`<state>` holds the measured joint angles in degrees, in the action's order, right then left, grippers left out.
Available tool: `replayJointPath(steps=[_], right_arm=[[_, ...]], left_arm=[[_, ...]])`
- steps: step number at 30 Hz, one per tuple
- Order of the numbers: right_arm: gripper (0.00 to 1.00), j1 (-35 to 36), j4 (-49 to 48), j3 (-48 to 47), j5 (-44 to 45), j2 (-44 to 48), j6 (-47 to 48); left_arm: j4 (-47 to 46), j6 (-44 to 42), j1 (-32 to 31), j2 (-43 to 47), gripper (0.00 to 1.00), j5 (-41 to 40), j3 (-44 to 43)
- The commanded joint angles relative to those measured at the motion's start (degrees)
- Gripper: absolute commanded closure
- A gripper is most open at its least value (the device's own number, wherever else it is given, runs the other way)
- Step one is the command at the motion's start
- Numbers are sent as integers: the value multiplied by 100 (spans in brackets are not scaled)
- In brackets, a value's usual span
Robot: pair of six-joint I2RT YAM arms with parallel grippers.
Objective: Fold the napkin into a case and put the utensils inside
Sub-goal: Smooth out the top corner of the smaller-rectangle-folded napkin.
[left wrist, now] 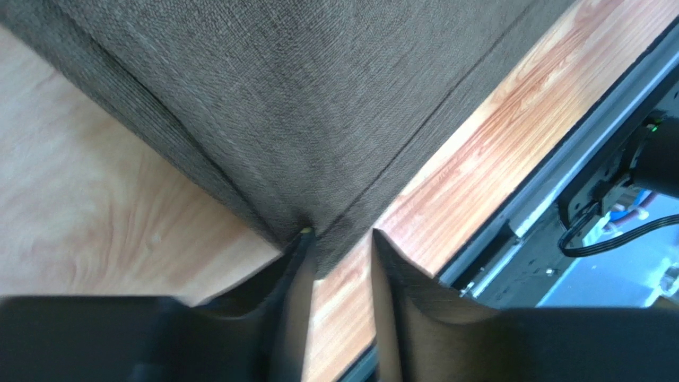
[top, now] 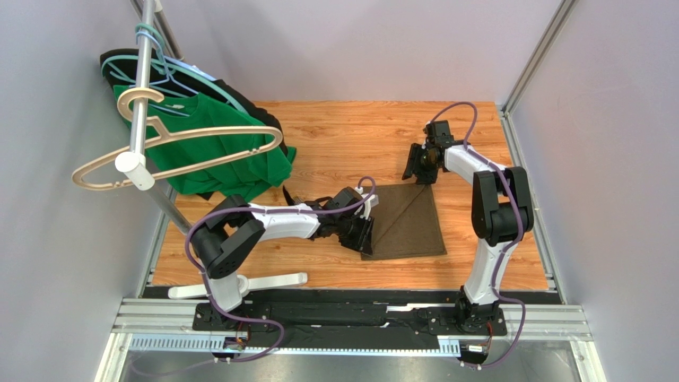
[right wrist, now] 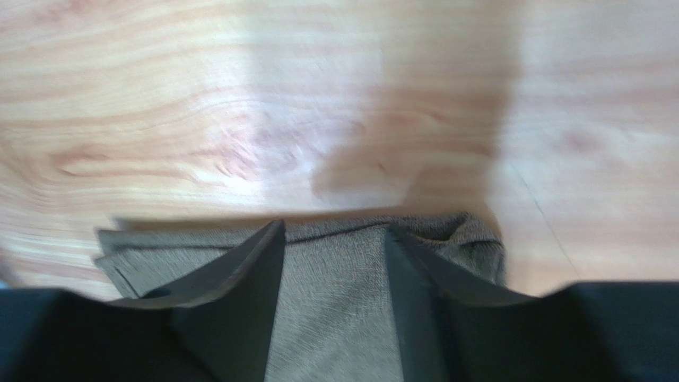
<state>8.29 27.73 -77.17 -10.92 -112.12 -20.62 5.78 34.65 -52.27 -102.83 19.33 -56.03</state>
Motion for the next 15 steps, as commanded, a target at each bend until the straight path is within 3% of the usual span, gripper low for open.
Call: replayJointPath(steps=[1, 3, 8, 11, 12, 14, 15], right_arm=[[34, 443, 918, -36, 1073, 1126, 234], [16, 646, 1217, 350, 1414, 1541, 191], [14, 1410, 894, 1614, 1417, 3069, -135], [23, 1736, 147, 2398, 768, 3318, -555], [35, 1772, -11, 2686, 471, 3302, -818], [45, 1886, -643, 2952, 57, 3258, -1083], [55, 1912, -828, 3101, -267, 3188, -1180]], left_arm=[[966, -178, 6, 692, 53, -526, -399], [1240, -266, 85, 1053, 46, -895, -662], [1312, 199, 515, 1256, 41, -1256, -927], [1040, 524, 648, 1309, 43, -1555, -971], [952, 577, 648, 1300, 44, -1616, -980], [785, 692, 648, 1221, 47, -1836, -1006], [723, 718, 648, 1204, 49, -1889, -1006]])
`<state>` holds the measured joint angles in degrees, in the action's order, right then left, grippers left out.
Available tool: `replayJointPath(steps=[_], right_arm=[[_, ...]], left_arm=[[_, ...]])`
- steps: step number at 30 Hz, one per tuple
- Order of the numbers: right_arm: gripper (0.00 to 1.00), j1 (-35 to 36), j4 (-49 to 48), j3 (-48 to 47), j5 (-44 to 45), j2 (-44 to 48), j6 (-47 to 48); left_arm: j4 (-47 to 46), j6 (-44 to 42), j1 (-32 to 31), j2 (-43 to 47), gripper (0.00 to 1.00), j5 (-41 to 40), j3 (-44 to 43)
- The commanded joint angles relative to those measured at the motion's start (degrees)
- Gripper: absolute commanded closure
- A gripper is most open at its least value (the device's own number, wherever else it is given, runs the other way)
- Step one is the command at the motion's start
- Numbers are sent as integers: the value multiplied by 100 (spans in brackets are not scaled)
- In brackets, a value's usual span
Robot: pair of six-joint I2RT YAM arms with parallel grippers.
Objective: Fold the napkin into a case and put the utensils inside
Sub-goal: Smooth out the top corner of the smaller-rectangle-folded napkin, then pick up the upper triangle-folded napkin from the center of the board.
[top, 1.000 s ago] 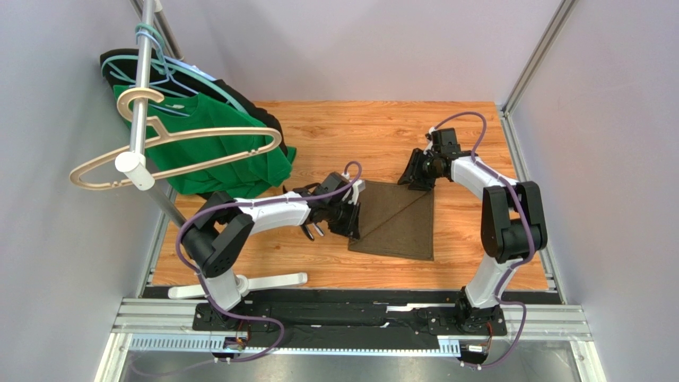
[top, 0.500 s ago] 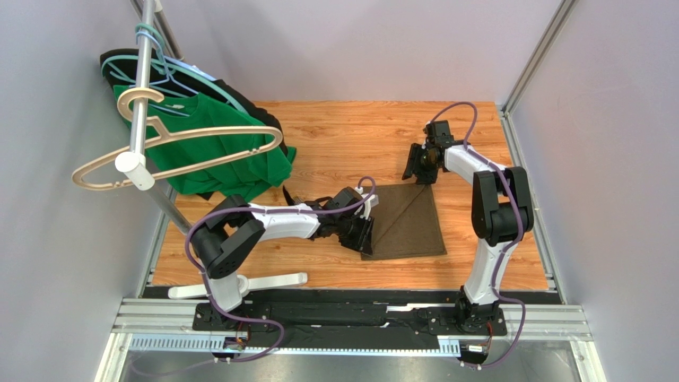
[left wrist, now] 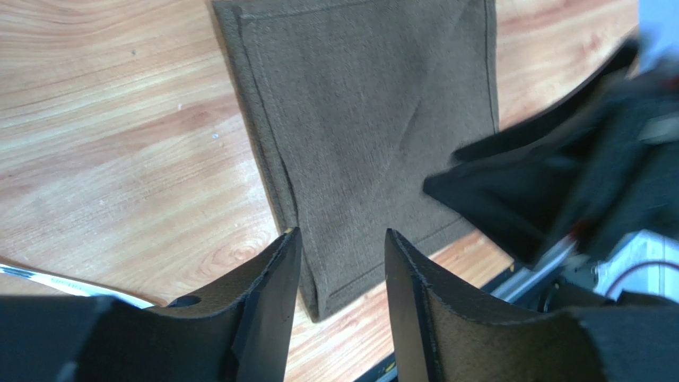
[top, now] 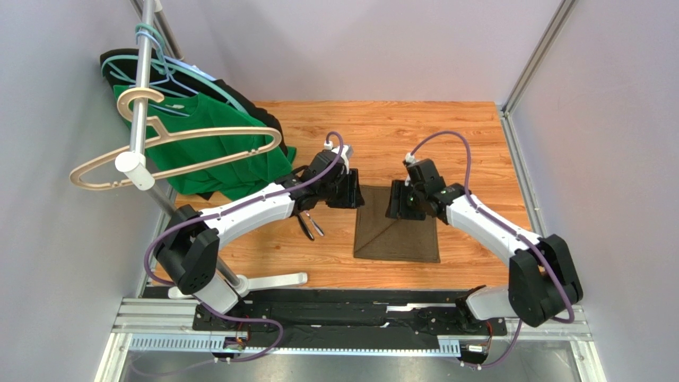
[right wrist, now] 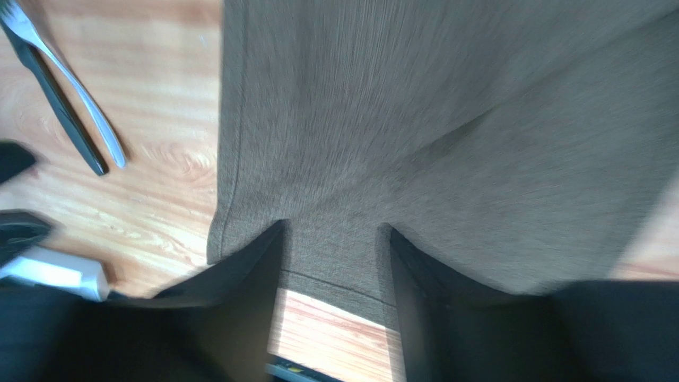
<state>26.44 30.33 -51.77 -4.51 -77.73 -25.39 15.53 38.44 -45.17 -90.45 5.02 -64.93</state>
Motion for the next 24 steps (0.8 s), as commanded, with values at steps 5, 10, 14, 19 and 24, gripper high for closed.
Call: replayJointPath(steps=[5, 10, 14, 19, 24], right_arm=[[71, 142, -1231, 1239, -525, -383, -802], [72, 116, -294, 1406, 423, -76, -748], [73, 116, 166, 1389, 1241, 258, -565], [61, 151, 263, 1143, 1085, 662, -318], [36, 335, 465, 836, 987, 1128, -177]], left_arm=[[-516, 489, -10, -542, 45, -256, -423], [-138, 612, 78, -1315, 41, -386, -995], [187, 648, 113, -1720, 41, -730, -1477], [908, 884, 184, -2212, 41, -1056, -2006], [1092, 1254, 193, -2441, 41, -1152, -2147]])
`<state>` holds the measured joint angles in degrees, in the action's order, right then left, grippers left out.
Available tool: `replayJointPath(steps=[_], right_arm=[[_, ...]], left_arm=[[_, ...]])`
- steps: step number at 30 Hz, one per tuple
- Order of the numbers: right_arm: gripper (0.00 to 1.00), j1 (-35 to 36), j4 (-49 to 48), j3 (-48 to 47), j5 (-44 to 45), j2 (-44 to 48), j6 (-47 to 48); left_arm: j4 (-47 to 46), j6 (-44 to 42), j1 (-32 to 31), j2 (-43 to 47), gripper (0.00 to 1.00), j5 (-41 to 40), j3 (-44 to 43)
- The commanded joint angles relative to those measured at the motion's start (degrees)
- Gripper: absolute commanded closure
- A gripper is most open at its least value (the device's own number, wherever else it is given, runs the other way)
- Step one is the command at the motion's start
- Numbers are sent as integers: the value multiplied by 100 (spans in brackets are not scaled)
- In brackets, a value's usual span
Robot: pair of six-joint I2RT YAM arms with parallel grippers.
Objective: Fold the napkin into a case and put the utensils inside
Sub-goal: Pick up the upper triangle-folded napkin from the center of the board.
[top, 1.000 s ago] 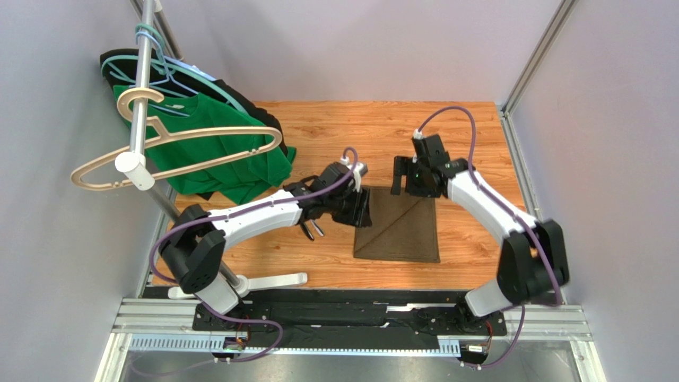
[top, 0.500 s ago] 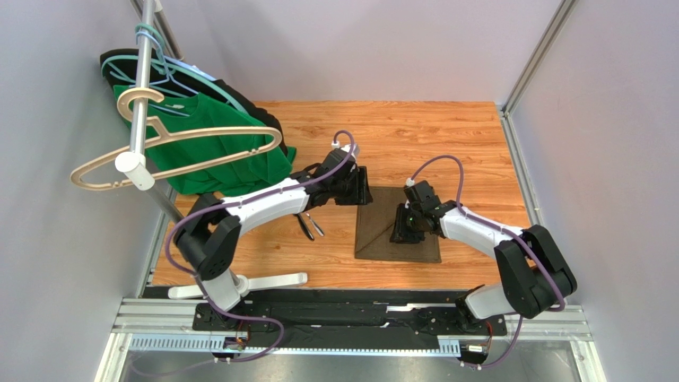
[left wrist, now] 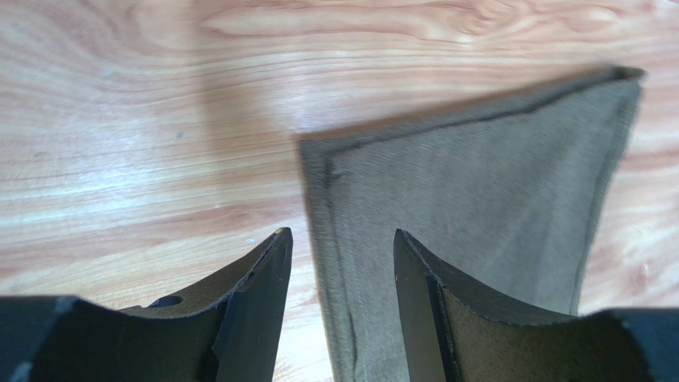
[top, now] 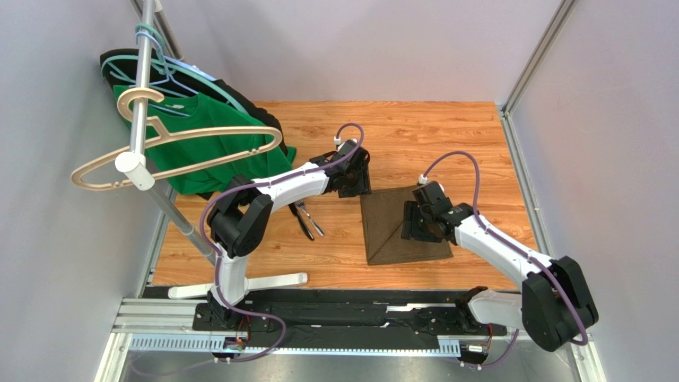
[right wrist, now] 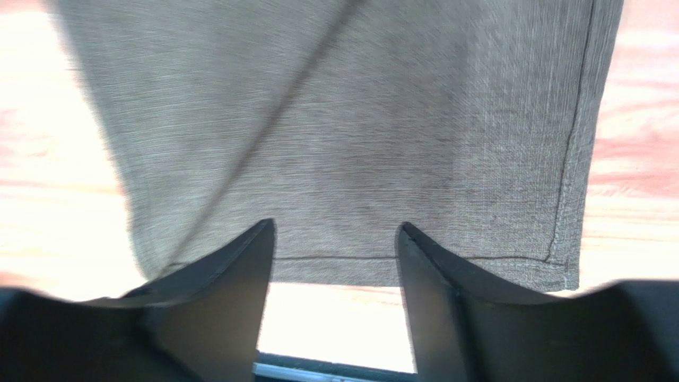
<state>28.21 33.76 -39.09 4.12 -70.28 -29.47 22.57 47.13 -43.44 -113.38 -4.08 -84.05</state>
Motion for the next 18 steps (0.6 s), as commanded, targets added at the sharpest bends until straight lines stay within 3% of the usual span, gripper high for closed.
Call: replayJointPath(steps=[1, 8, 18], right_arm=[[35, 228, 192, -520, 124, 401, 310], [35, 545, 254, -626, 133, 384, 381], [32, 1370, -44, -626, 159, -126, 179]], left_arm=[[406, 454, 29, -227, 42, -251, -261], [574, 534, 73, -729, 47, -15, -779], [398, 253, 81, -975, 48, -137, -762]])
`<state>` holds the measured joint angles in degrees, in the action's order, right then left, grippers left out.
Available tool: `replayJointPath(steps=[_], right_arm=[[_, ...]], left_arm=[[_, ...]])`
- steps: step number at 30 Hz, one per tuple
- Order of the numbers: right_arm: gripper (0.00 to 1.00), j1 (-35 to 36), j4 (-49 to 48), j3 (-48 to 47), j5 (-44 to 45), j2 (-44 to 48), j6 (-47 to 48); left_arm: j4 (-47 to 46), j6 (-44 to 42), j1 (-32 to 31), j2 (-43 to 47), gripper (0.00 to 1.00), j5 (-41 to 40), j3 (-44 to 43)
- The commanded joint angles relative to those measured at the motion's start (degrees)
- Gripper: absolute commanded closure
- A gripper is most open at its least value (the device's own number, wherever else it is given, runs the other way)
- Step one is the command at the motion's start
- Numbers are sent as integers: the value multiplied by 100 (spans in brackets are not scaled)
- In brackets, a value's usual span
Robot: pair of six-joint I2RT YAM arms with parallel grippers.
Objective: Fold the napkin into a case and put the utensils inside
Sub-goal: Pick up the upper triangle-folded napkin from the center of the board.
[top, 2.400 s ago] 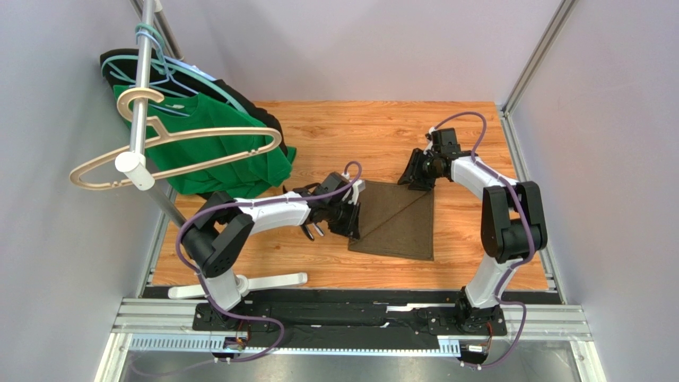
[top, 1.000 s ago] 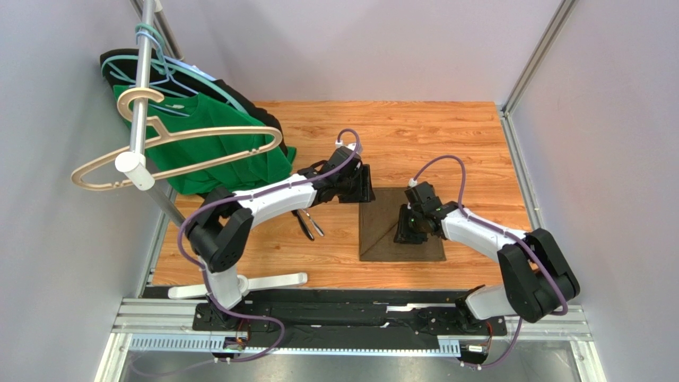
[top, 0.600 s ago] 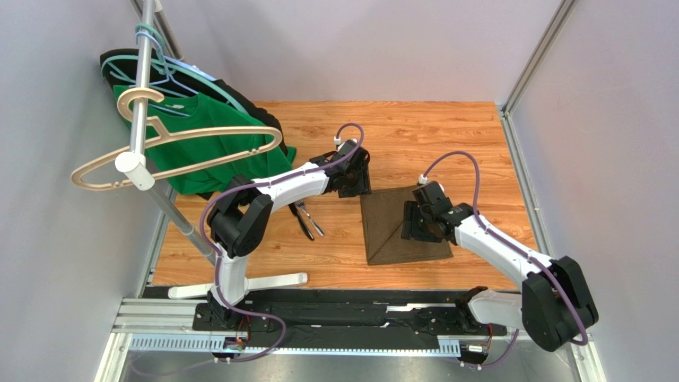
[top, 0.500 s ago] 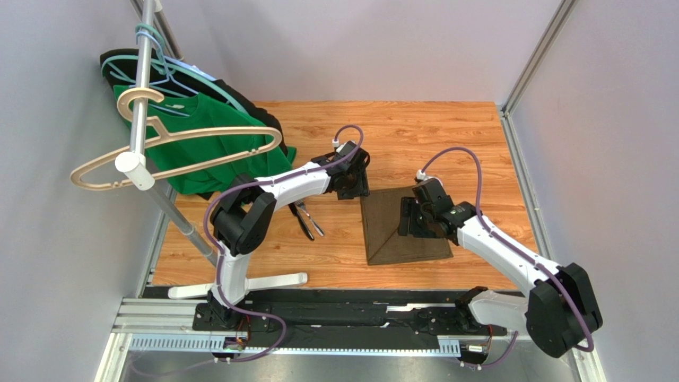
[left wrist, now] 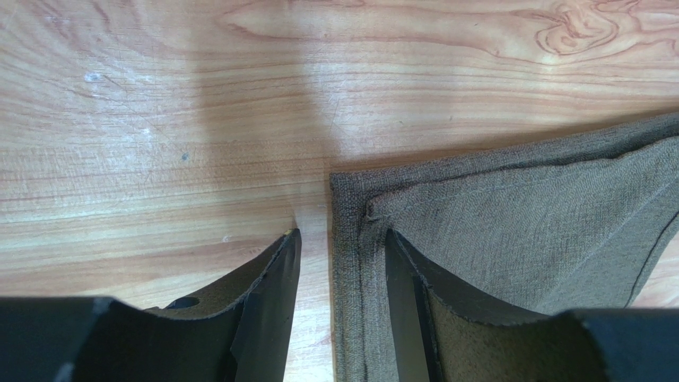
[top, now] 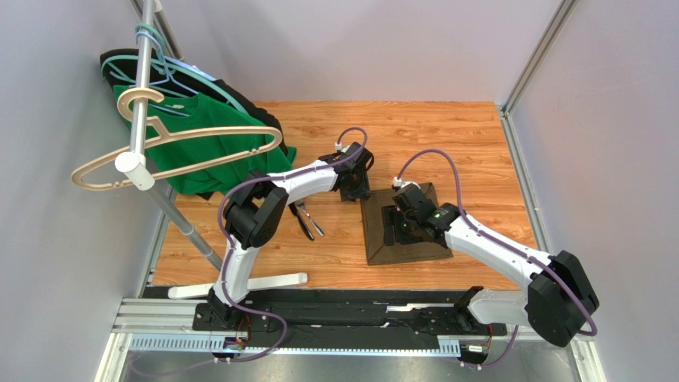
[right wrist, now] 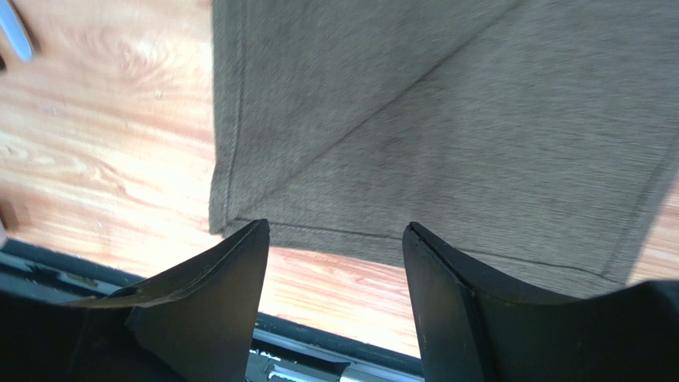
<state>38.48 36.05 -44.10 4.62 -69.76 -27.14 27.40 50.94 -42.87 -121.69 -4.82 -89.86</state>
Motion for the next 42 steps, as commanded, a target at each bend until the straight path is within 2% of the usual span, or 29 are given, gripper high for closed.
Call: replayJointPath(steps=[1, 6, 7, 11, 17, 25, 30, 42], right_arm=[[32, 423, -300, -152, 109, -240, -72], [32, 958, -327, -502, 416, -758, -134], [33, 1038, -301, -582, 495, -837, -134], [44, 1521, -265, -828, 855, -1154, -117], [48, 2031, -274, -1075, 1119, -1585, -64], [51, 2137, -573, -1066, 1356, -1971, 322], [59, 2243, -643, -1110, 1401, -2103, 612], [56, 2348, -802, -724, 1278, -2271, 692]], left_arm=[[-138, -145, 25, -162, 49, 7, -163], [-463, -207, 24, -136, 52, 122, 56], [-542, -233, 25, -110, 56, 122, 170], [-736, -295, 42, -39, 59, 165, 303], [-999, -260, 95, -48, 64, 376, 470], [-1167, -269, 112, 5, 68, 578, 558], [-1246, -260, 112, 22, 70, 622, 654], [-1237, -383, 200, 31, 72, 702, 654]])
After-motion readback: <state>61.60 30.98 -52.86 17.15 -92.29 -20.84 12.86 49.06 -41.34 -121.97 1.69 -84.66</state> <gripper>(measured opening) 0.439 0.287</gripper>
